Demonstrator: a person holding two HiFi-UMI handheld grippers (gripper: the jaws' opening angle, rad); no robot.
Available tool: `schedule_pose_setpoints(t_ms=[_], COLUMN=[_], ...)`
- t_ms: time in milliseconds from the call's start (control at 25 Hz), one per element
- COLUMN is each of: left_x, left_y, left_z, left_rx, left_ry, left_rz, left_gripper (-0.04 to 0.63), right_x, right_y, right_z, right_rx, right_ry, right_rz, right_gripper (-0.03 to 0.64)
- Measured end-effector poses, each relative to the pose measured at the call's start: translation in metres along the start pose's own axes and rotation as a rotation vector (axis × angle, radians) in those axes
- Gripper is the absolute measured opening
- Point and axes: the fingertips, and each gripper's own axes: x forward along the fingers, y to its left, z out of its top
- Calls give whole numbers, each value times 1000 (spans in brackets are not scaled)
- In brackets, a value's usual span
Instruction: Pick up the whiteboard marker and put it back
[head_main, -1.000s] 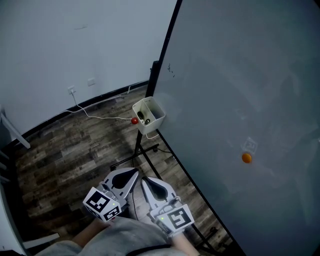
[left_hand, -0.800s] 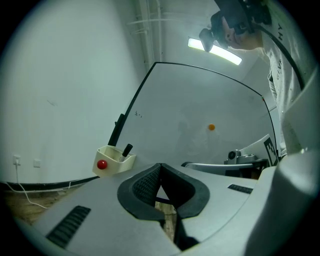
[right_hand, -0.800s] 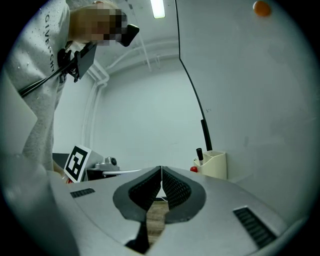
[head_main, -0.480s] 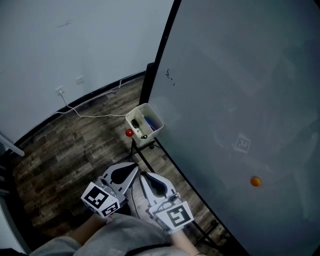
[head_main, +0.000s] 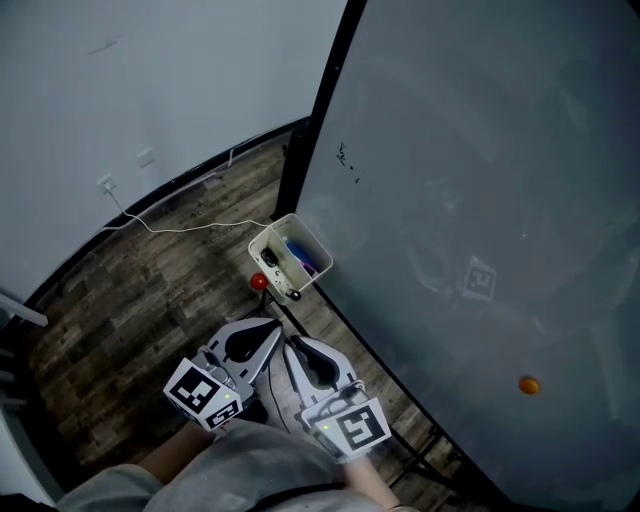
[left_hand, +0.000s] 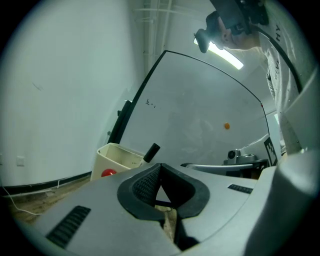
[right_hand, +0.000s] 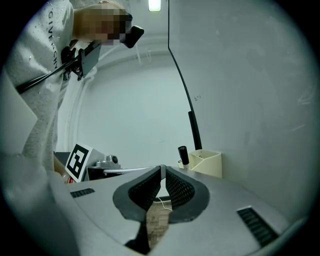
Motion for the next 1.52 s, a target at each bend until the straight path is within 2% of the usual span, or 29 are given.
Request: schedule_pose_setpoints(t_ms=[280, 440, 760, 800, 840, 1240, 1520], left_x=[9, 12, 17, 17, 18, 20, 20], left_y=[23, 33, 48, 49, 50, 55, 55], left_z=[2, 1, -1, -1, -1, -4, -5], left_rx=[20, 25, 15, 13, 11, 25, 8], left_ry=[-8, -2, 9, 10, 11, 27, 36], left_rz=[-4, -8, -20, -24, -28, -63, -77], left_gripper=[15, 15, 15, 15, 15, 15, 15], right_x=[18, 28, 37, 38, 40, 52, 61], right_y=[-12, -24, -42, -42, -42, -49, -52], right_z=[-8, -8, -6, -5, -5, -1, 4], right_rx=[10, 5, 1, 0, -4, -40, -50], right_ry=[35, 12, 5, 5, 4, 2, 11], right_rz=[-16, -63, -98, -92, -87, -126, -143], right_gripper=[21, 21, 25, 57, 122, 127, 126])
